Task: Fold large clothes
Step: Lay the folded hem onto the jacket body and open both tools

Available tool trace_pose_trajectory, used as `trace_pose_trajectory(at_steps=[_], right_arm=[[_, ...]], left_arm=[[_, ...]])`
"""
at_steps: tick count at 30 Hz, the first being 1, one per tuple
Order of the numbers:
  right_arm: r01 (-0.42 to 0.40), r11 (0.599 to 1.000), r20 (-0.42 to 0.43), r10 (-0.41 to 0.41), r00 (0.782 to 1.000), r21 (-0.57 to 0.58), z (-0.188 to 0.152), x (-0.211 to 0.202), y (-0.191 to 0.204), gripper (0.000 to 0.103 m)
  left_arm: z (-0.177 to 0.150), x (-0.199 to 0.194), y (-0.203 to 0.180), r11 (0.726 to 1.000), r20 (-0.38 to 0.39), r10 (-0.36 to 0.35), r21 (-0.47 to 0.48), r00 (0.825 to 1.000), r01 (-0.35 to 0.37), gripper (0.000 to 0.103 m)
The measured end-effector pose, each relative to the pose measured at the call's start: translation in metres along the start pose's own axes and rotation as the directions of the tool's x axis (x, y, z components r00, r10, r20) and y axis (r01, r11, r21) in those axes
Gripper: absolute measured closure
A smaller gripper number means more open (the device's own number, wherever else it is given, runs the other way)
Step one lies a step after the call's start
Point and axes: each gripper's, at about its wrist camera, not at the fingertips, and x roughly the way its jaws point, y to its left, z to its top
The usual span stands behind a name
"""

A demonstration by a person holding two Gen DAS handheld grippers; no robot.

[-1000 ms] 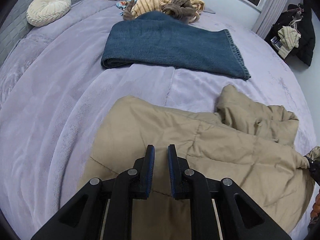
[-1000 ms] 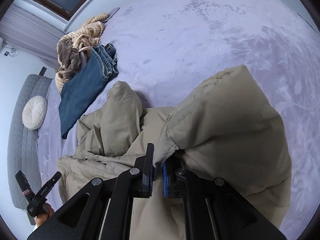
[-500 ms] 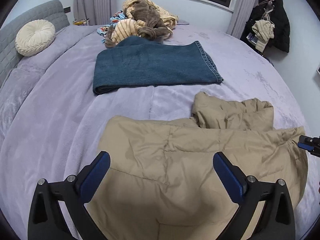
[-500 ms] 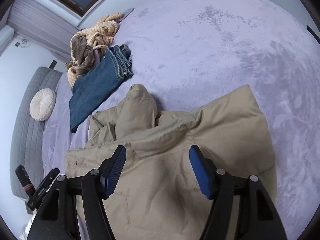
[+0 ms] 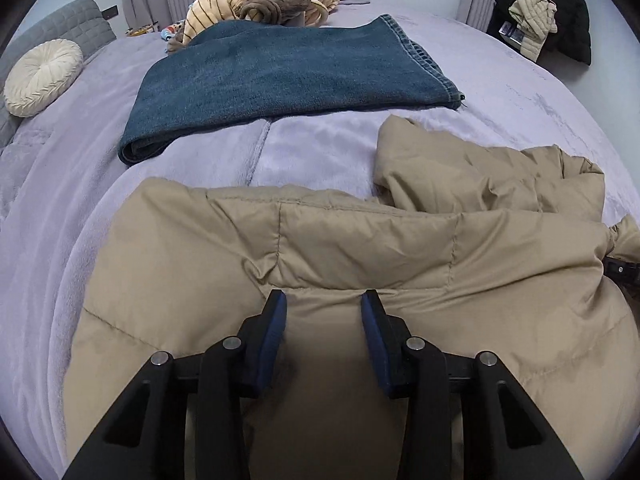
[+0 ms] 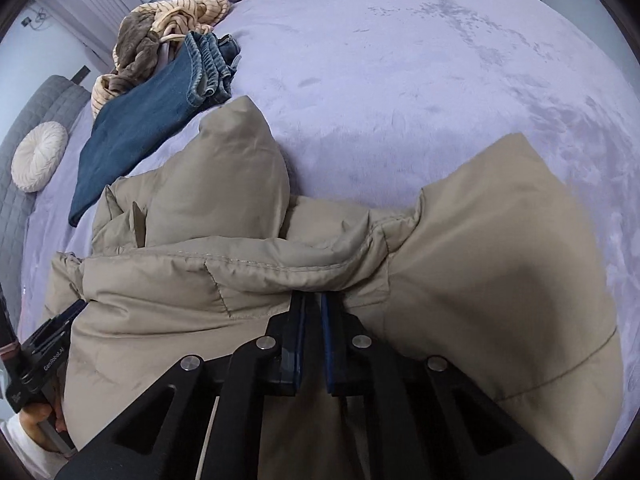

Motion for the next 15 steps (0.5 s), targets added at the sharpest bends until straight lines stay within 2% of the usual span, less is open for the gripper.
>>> trace_pose_trajectory(at_steps=[3,6,8,12,15], right_arm=[[0.000,1.000,-0.003,0.000,1.000,-0.012,0.009,-0.014,-0.006,0.097],[0.113,0.994,0.058,-0.113,0.992,0.004,0.012,-0.036,-0.028,0.095],[0.169,0.984,0.069,-0.173,0.983,0.058,0.014,-0.040,-0.051,0.095],[0.111,0.984,0.000,-0.112,0.994,0.141,0.014,-0.017,-0.084,0.097],[0.102,0.984,-0.005,-0.102,0.995,0.150,0.017,0.002,-0.088,0.098]], left_arm=[[0.012,-0.004,0.023,0.998,0.039,0.055,-0.014,0.998,-0.054,0.060],[0.019,0.005,0.051,0.991,0.033,0.129,-0.047,0.991,-0.128,0.060],[0.020,0.017,0.067,0.987,0.017,0.144,-0.072,0.989,-0.143,0.060],[0.021,0.047,0.079,0.982,-0.019,0.142,-0.119,0.990,-0.143,0.060],[0.024,0.056,0.073,0.981,-0.016,0.163,-0.108,0.986,-0.164,0.060]])
